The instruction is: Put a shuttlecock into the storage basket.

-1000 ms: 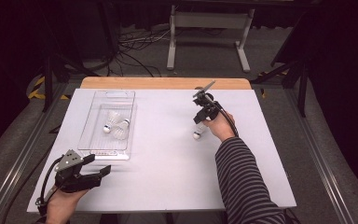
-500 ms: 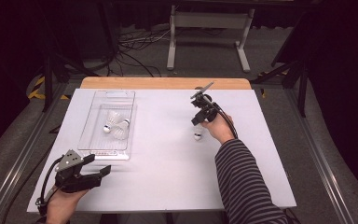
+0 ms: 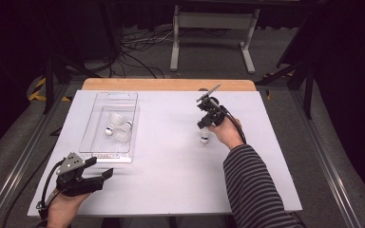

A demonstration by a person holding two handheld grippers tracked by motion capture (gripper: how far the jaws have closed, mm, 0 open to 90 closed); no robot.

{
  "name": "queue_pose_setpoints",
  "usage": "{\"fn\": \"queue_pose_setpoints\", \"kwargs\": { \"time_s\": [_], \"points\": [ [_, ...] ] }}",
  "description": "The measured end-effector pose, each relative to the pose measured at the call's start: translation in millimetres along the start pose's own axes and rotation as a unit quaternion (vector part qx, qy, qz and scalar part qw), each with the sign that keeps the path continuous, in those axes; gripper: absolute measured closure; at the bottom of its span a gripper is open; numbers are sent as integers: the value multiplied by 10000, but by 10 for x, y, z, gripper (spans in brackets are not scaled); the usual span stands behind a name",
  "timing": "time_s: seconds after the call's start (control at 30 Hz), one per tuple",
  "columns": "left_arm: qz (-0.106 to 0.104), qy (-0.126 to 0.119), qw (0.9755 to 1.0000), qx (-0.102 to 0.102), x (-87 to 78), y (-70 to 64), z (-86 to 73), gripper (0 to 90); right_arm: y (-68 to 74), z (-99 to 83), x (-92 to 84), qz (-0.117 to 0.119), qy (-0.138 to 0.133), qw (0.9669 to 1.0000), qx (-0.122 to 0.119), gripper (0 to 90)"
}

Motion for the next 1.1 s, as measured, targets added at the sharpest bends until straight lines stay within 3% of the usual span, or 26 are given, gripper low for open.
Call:
{"fn": "queue_pose_setpoints", "kwargs": {
  "time_s": [1.1],
  "points": [
    [-4, 13, 10000, 14, 4, -12, 1, 236, 295, -368, -294, 510, -425, 9972, -354, 870]
  ]
}}
Point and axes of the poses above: each handheld gripper's, and its own axes: x roughly forward along the jaws, z roughly out of its top, y roughly to its left, the point moved 6 cm from there along x, roughly forward along the jaws, and after that the axes turned 9 degrees about x, right-handed, at the moved point
